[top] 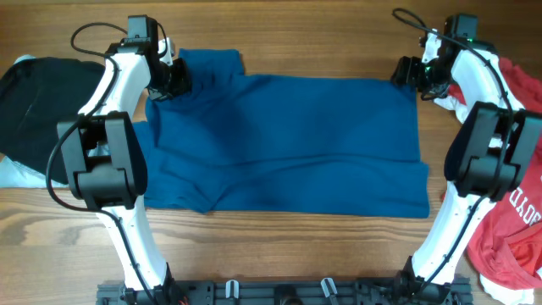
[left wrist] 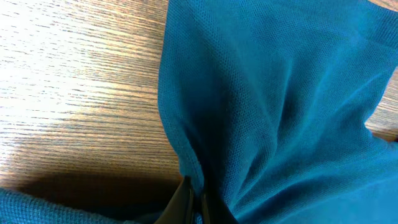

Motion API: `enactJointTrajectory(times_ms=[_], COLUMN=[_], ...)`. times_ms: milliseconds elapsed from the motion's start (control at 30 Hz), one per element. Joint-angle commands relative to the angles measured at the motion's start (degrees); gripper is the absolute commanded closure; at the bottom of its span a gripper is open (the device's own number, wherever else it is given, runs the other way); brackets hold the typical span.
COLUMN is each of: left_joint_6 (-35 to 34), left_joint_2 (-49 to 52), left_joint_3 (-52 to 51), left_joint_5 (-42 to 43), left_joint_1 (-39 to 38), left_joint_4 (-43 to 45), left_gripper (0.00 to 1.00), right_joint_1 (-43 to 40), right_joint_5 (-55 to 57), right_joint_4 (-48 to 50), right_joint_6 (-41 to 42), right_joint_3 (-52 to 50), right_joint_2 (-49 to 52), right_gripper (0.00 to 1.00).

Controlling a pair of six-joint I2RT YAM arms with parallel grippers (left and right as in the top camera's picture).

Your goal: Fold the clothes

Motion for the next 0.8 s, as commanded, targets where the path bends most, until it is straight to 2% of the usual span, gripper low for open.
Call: enactJointTrajectory(times_ms=[0,100,200,267,367,433,500,600,767], left_joint_6=[-0.8,-0.8,-0.8,-0.8,-0.8,-0.8,-0.8,-0.9,-0.7], left_joint_2=[-1.5,-1.5,-1.5,-1.5,-1.5,-1.5,-1.5,-1.6,-7.9], left_joint_3=[0.0,0.0,0.0,0.0,0.0,0.0,0.0,0.0,0.0], left_joint_5=[1.1,1.1,1.1,1.1,1.1,1.1,1.1,1.2,3.2], left_joint_1=[0.2,0.2,0.2,0.2,0.3,0.3,0.3,0.3,0.3], left_joint_4=[-0.3,-0.5,-1.0,-1.2,-1.3,-1.3,-1.3,-1.4,-2.5], left_gripper=[0.96,0.96,0.96,0.96,0.96,0.96,0.96,0.96,0.96], right_joint_1=[0.3,0.6,0.8,1.1,1.4,1.4,1.4,1.4,1.3], right_joint_5=[1.4,1.4,1.4,1.4,1.4,1.4,1.4,2.6,6.5], right_joint_4=[0.8,0.0,0.1,0.5,0.9,1.2,1.4,1.4,-0.6], right_joint_6=[-1.2,-2.7,-2.9,-2.9,-2.6,-2.6,-2.5,-1.5,4.6], right_joint_3=[1.1,1.1,1.1,1.1,1.1,1.1,1.1,1.1,1.2], right_joint_2=[2.1,3.4,3.5,3.5,3.5,3.5,3.5,3.5,-1.6], right_gripper=[0.14,0.16,0.31,0.48,0.62,0.76,0.81,0.96,0.96])
